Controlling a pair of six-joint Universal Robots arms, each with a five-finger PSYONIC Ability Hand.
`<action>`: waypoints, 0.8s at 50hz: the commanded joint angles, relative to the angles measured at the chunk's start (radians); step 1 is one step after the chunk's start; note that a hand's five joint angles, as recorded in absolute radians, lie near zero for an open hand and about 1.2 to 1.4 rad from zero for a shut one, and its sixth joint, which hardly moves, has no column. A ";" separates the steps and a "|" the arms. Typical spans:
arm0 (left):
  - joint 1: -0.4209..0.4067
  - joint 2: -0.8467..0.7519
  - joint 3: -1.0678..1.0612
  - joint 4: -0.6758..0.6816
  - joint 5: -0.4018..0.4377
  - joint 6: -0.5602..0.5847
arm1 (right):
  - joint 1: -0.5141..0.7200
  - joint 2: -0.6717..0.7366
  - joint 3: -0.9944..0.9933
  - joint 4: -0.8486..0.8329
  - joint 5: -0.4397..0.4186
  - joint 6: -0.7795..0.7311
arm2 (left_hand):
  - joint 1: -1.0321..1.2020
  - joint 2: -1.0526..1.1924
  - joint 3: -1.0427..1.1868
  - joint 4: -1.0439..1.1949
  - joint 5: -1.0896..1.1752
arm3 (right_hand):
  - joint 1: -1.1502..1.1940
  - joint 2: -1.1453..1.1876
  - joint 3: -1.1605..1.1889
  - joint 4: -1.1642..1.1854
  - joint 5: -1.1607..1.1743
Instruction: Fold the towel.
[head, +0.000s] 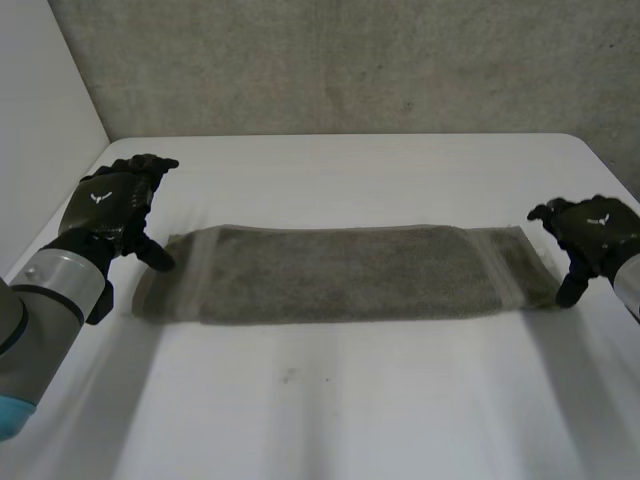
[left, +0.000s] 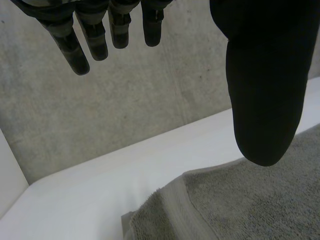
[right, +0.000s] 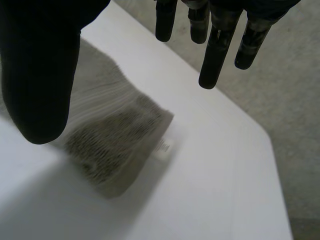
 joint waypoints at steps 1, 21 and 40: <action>-0.003 0.013 -0.046 0.074 -0.002 0.001 | -0.037 0.078 0.068 -0.096 -0.067 0.002 | 0.001 0.009 0.007 0.006 -0.032 | 0.184 0.201 -0.083 0.194 0.158; -0.010 -0.001 -0.060 0.084 0.000 0.001 | -0.104 0.261 0.063 -0.307 -0.149 0.003 | 0.001 0.009 0.007 0.006 -0.032 | 1.206 1.224 0.940 1.216 1.180; -0.016 0.014 -0.060 0.083 0.000 0.001 | -0.308 0.221 -0.057 -0.308 -0.055 -0.112 | 0.005 0.013 0.011 0.009 -0.028 | 1.208 1.225 0.941 1.218 1.182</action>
